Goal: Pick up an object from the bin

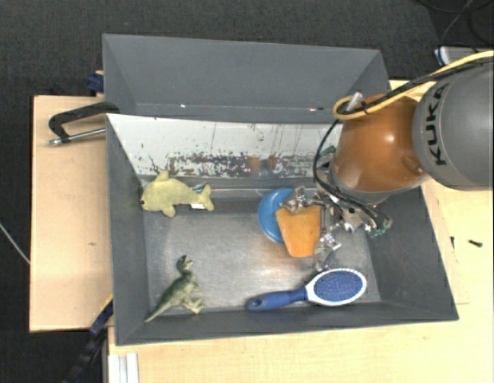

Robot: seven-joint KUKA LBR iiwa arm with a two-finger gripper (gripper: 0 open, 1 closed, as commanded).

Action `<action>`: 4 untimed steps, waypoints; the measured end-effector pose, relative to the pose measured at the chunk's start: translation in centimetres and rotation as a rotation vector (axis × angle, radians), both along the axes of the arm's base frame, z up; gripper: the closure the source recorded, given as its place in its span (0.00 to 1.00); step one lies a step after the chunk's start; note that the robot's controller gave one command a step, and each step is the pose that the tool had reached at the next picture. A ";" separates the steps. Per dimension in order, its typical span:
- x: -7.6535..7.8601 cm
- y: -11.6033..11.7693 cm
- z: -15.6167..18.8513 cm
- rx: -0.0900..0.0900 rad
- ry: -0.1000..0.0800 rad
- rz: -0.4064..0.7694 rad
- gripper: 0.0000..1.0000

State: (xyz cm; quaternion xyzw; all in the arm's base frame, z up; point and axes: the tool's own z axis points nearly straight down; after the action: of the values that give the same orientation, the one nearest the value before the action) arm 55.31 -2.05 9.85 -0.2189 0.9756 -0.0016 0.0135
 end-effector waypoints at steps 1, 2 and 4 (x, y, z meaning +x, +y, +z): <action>-0.2 0.2 -0.2 0.003 -0.001 -0.093 0.00; -0.3 0.4 -0.2 0.007 0.004 -0.178 0.00; 2.2 0.3 13.7 -0.005 0.013 0.139 1.00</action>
Offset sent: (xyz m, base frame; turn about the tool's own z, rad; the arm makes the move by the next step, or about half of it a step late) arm -0.0238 0.0135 -0.0285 0.1962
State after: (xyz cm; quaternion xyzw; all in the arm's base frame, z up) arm 57.52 -1.80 23.60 -0.2863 0.9581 -0.0015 0.0069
